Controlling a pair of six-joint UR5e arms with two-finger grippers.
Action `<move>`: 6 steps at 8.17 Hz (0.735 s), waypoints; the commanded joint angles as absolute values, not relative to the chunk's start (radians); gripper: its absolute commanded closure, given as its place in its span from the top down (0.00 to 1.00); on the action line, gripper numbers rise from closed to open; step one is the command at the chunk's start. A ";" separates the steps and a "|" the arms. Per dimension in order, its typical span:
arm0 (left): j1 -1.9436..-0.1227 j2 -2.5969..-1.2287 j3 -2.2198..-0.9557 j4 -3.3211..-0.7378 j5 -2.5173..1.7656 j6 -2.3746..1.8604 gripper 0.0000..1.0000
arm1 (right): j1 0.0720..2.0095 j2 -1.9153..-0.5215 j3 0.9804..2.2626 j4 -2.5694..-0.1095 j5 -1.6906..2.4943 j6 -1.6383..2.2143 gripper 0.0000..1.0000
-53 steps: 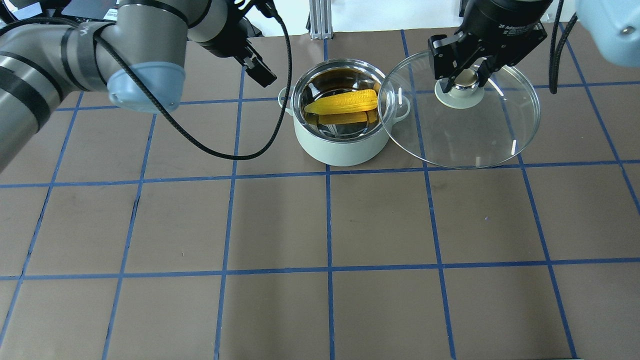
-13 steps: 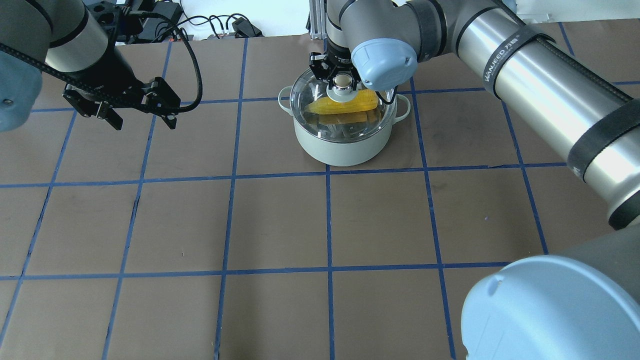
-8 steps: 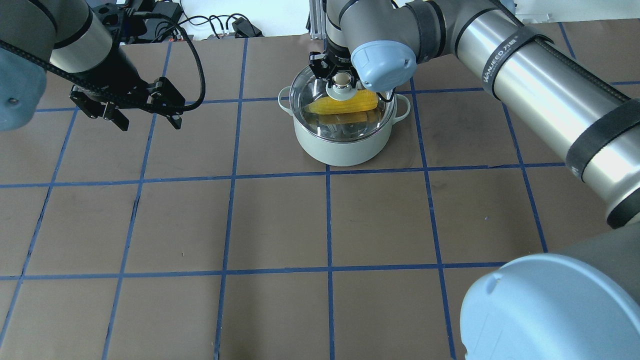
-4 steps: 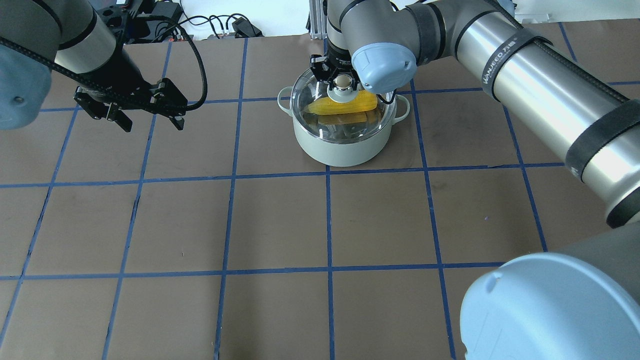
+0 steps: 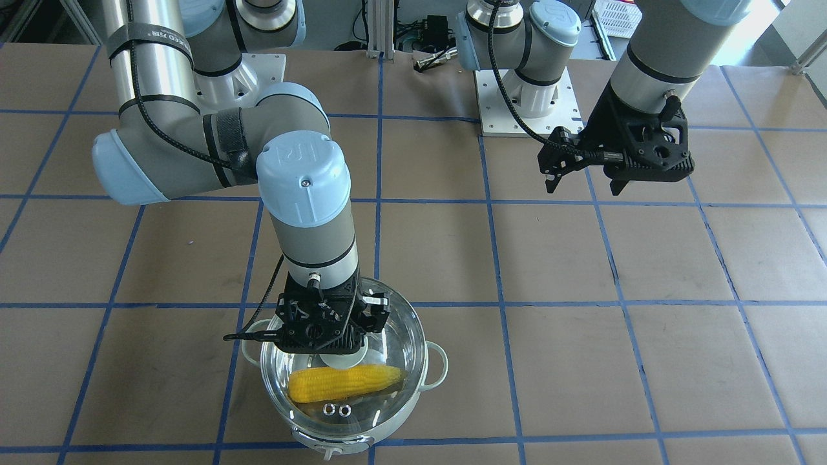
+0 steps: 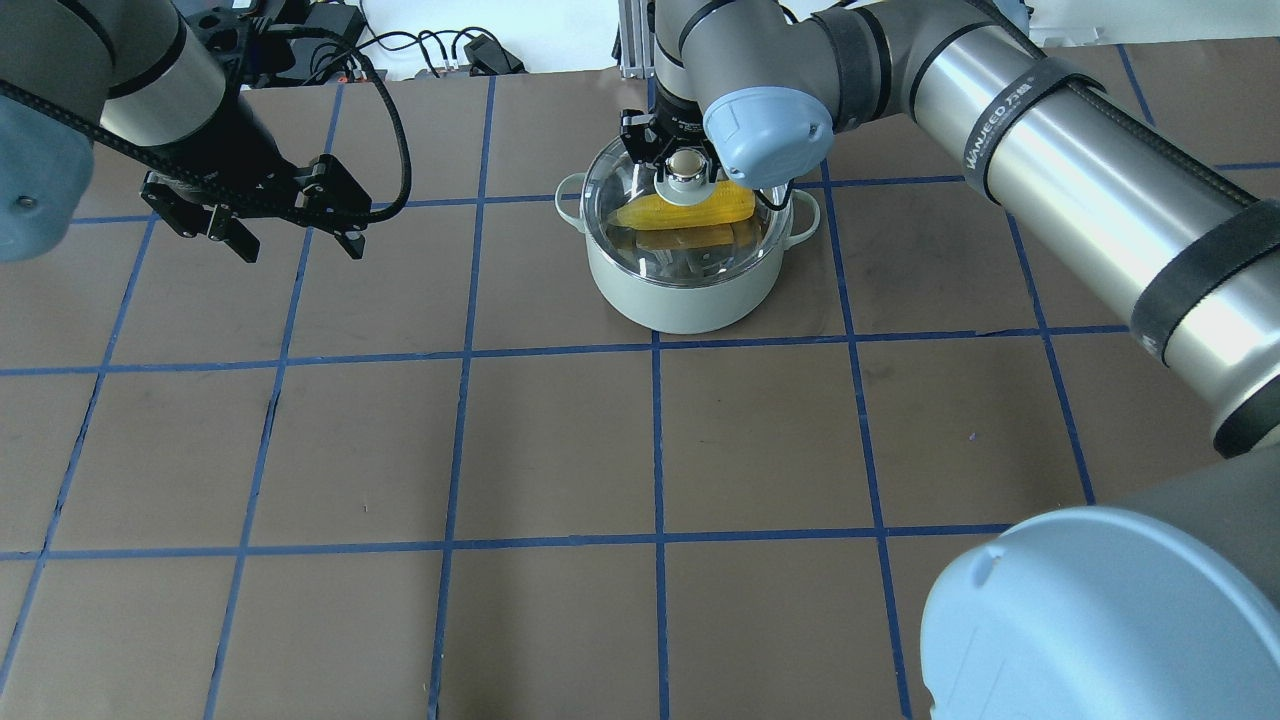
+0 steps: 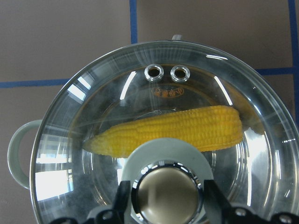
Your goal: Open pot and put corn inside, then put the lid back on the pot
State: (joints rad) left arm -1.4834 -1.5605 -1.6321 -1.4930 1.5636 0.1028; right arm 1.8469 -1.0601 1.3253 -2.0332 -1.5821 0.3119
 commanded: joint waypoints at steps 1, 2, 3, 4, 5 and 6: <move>-1.483 -1.554 -1.631 -1.493 1.563 0.103 1.00 | 1.847 -1.093 1.325 -2.023 -1.577 0.330 1.00; -1.483 -1.554 -1.631 -1.493 1.565 0.103 1.00 | 1.845 -1.145 1.325 -1.975 -1.577 0.327 1.00; -1.483 -1.552 -1.631 -1.493 1.565 0.103 1.00 | 1.833 -1.216 1.328 -1.891 -1.575 0.313 1.00; -1.483 -1.546 -1.631 -1.494 1.566 0.103 1.00 | 1.812 -1.282 1.362 -1.840 -1.574 0.296 1.00; -1.485 -1.537 -1.631 -1.494 1.566 0.103 1.00 | 1.778 -1.380 1.431 -1.812 -1.574 0.282 1.00; -1.485 -1.526 -1.631 -1.503 1.566 0.103 1.00 | 1.732 -1.485 1.504 -1.766 -1.578 0.229 1.00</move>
State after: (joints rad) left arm -1.4841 -1.5430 -1.6306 -1.4941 1.5657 0.1028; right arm 1.8003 -1.3091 1.3894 -1.8461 -1.5746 0.2926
